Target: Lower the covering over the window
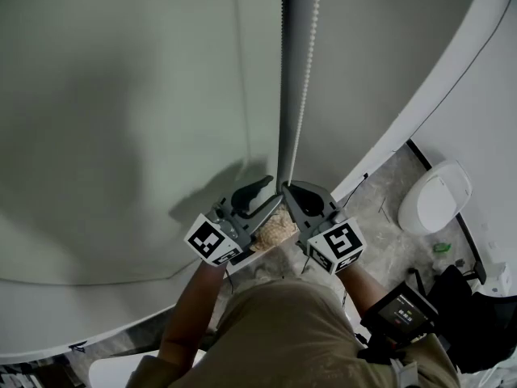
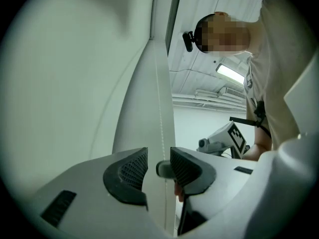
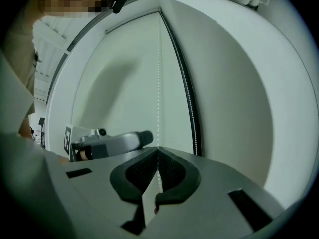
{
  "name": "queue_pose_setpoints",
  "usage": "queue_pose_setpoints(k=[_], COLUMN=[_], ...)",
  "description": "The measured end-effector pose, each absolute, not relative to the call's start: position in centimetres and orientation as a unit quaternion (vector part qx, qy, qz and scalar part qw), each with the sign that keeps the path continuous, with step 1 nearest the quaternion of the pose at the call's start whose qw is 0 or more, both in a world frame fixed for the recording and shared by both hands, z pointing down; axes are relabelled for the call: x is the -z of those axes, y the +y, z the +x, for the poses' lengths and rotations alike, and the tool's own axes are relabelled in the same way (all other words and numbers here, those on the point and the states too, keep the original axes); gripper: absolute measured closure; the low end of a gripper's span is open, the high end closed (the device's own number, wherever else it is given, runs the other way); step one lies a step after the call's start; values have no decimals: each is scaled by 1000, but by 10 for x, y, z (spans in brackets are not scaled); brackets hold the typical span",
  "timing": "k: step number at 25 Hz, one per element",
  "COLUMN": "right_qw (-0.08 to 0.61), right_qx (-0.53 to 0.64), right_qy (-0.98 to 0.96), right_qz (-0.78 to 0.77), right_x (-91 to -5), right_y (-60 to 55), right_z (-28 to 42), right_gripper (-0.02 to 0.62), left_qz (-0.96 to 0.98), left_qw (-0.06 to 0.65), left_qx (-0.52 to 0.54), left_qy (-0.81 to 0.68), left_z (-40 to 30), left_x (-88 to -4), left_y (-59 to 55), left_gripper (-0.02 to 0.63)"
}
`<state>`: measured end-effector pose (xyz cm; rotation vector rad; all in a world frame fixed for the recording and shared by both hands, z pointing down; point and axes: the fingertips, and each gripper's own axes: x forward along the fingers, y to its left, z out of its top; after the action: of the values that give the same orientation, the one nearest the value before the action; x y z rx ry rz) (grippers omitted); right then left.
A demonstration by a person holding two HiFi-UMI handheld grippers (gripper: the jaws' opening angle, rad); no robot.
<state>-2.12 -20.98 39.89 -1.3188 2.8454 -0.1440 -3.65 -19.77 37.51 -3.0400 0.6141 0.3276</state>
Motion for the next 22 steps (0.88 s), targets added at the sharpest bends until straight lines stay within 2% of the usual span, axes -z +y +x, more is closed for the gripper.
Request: queue_pose_setpoints(k=[8,10,12,22], right_qw=[-12,-13,-11,-45], right_qx=[96,101,104,139], right_qy=[916,919,922,928], right_qz=[-389,-381,-372,-343], right_x=[-429,-432,-433,-466], right_y=[-199,-195,-192,-178], right_z=[-31,-34,-36,-44], right_gripper=[589,589,589,588], left_qz=[-972,-968,-968,-970], left_qw=[49,45,42,16], left_qx=[-73,-79,-96,-88], left_qy=[218,232,226,224], left_z=[-2,-7,-12,-24], left_x=[-343,-345,-348,-385], left_y=[-202,-202,-198,-194], left_gripper=[476,553,579,586])
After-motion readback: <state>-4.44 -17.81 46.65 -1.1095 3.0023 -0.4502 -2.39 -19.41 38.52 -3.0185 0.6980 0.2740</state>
